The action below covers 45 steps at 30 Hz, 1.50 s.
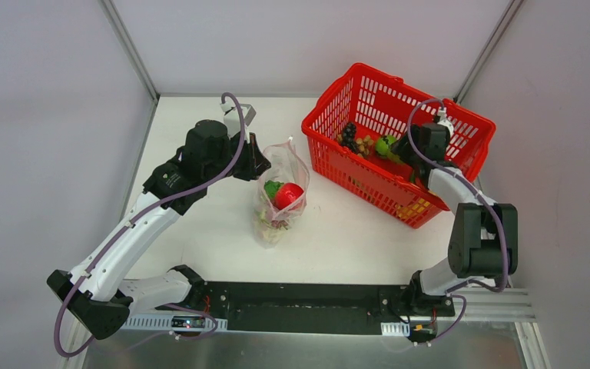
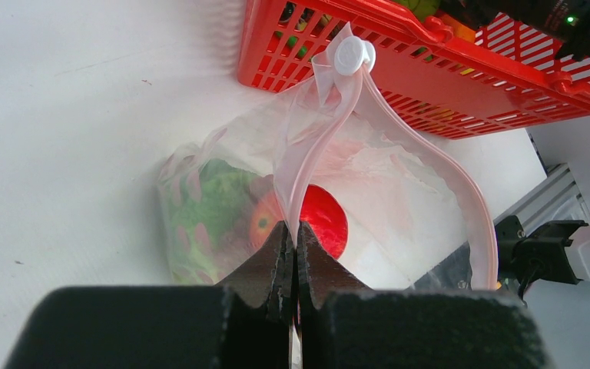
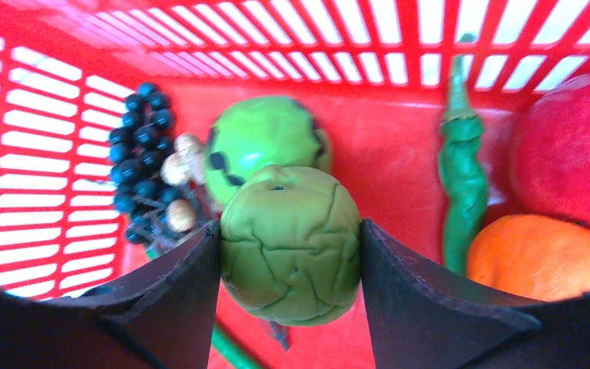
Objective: Place the food in the zip-top bag and seal the zipper
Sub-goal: Pick up the fake fruit from the bin, then place the fake fruit in the zipper food storage bag.
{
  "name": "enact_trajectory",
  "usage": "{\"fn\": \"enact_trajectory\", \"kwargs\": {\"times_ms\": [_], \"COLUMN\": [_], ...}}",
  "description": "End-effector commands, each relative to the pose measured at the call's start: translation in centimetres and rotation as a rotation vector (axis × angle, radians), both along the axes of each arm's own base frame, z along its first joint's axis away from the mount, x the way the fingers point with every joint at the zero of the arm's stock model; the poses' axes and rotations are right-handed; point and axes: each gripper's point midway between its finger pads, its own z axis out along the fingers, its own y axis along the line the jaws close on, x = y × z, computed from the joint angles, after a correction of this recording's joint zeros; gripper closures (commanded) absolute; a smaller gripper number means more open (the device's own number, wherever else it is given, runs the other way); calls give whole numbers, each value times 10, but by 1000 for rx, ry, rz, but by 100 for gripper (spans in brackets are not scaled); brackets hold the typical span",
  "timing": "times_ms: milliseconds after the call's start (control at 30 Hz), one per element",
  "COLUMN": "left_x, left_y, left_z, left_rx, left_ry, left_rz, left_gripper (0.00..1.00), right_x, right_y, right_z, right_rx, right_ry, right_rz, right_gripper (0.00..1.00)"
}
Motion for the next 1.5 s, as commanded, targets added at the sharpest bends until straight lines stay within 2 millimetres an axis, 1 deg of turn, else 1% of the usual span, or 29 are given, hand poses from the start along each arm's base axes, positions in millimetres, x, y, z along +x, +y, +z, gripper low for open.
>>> {"fn": "enact_trajectory", "kwargs": {"times_ms": [0, 67, 167, 300, 467, 733, 867, 933, 1033, 1167, 1267, 1433, 1467], "left_x": [4, 5, 5, 3, 2, 2, 2, 1, 1, 2, 2, 1, 1], "left_y": [-2, -3, -3, -2, 1, -5, -6, -5, -4, -6, -9, -11, -11], "left_z": [12, 12, 13, 14, 14, 15, 15, 14, 15, 15, 16, 13, 13], "left_rx": [-31, -32, -32, -31, -24, -41, -43, -42, -49, -55, -69, -71, -72], "left_ry": [-40, -38, -36, -36, -41, -32, -30, -29, -35, -33, -29, -23, -22], "left_rz": [-1, -3, -5, -8, 1, -20, -22, -21, -16, -17, -27, -32, -34], "left_gripper": [100, 100, 100, 100, 100, 100, 100, 100, 100, 100, 100, 100, 100], "right_x": [-10, -13, -17, -22, -30, -50, -65, -74, -95, -129, -150, -187, -194], "right_y": [32, 41, 49, 51, 61, 77, 93, 102, 118, 149, 173, 213, 222], "right_z": [27, 38, 55, 81, 110, 169, 199, 218, 248, 278, 287, 295, 293], "right_rx": [165, 212, 264, 307, 357, 419, 457, 475, 503, 537, 534, 521, 505], "right_ry": [-67, -82, -118, -186, -246, -372, -426, -475, -539, -582, -584, -573, -562], "right_rz": [100, 127, 144, 134, 173, 275, 391, 461, 589, 822, 958, 1180, 1221], "right_gripper": [48, 48, 48, 48, 48, 47, 47, 47, 47, 48, 48, 48, 48]}}
